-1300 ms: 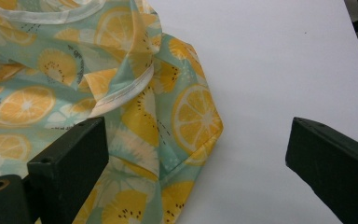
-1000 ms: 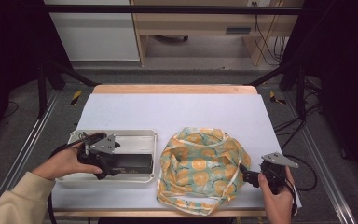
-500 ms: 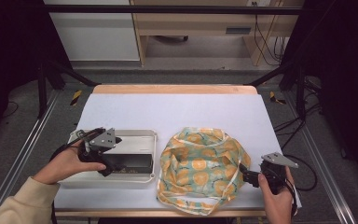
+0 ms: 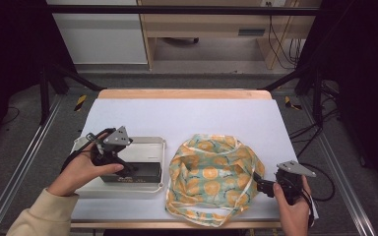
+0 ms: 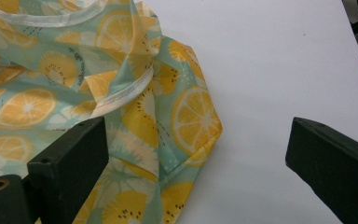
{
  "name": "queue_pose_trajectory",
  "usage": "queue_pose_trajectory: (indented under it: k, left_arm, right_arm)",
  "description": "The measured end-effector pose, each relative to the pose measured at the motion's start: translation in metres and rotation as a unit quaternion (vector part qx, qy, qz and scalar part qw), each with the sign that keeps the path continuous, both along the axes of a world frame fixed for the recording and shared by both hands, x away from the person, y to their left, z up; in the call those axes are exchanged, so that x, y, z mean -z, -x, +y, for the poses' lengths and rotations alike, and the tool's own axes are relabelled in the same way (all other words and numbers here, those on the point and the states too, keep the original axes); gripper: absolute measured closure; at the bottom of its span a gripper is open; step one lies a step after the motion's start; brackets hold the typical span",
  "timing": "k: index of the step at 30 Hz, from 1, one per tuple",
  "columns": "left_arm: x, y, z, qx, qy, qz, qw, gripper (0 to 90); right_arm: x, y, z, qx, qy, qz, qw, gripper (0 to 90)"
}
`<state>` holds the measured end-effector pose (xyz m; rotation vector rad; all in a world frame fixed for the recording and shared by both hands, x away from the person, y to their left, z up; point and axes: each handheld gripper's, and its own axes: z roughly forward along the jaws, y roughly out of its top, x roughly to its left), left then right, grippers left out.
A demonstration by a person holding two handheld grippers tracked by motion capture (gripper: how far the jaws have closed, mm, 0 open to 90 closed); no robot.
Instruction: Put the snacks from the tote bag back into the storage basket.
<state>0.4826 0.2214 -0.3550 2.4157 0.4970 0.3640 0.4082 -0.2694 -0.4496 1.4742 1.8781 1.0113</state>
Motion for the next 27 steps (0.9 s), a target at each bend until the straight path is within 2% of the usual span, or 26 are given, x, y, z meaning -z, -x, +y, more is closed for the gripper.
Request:
queue_pose_trajectory:
  k: [4, 6, 8, 9, 11, 12, 13, 20, 22, 24, 27]
  left_arm:
    - [0.005, -0.01, -0.004, -0.03, 0.016, 0.005, 0.9994, 9.4]
    - [0.006, -0.014, -0.004, -0.042, 0.014, 0.003, 0.999, 9.6]
    - [0.006, -0.017, -0.002, -0.055, 0.031, 0.004, 0.998, 10.1]
    - [0.006, -0.02, 0.001, -0.066, 0.051, 0.005, 0.9965, 10.5]
    - [0.007, -0.021, 0.005, -0.077, 0.063, 0.005, 0.995, 10.9]
    - [0.007, -0.022, 0.007, -0.083, 0.064, 0.006, 0.9945, 11.2]
    - [0.007, -0.021, 0.009, -0.086, 0.056, 0.003, 0.9947, 10.9]
    - [0.015, -0.021, 0.03, -0.134, 0.05, -0.009, 0.9896, 10.1]
    - [0.017, -0.021, 0.034, -0.146, 0.053, -0.008, 0.9879, 10.0]
    - [0.018, -0.021, 0.037, -0.151, 0.066, -0.008, 0.9863, 10.0]
    - [0.016, -0.02, 0.041, -0.158, 0.068, -0.016, 0.985, 9.9]
  right_arm:
    - [0.0, 0.0, 0.0, -0.002, 0.001, 0.0, 1.0, 6.1]
    - [0.0, 0.0, 0.0, -0.002, -0.002, 0.002, 1.0, 6.0]
    - [0.0, 0.0, 0.0, -0.002, -0.002, 0.003, 1.0, 6.0]
    - [0.0, 0.0, 0.0, -0.002, -0.002, 0.004, 1.0, 6.0]
    - [0.0, 0.0, 0.0, -0.001, -0.003, 0.003, 1.0, 6.0]
    - [0.0, 0.0, 0.0, -0.001, -0.003, 0.003, 1.0, 6.0]
    - [0.0, 0.0, 0.0, -0.001, -0.003, 0.003, 1.0, 6.0]
    - [0.001, -0.001, 0.002, -0.004, 0.009, 0.001, 1.0, 6.1]
    - [0.001, -0.001, 0.004, -0.008, 0.01, 0.001, 0.9999, 6.1]
    - [0.001, -0.002, 0.005, -0.009, 0.015, 0.0, 0.9998, 6.1]
    - [0.001, -0.002, 0.005, -0.009, 0.016, 0.0, 0.9998, 6.0]
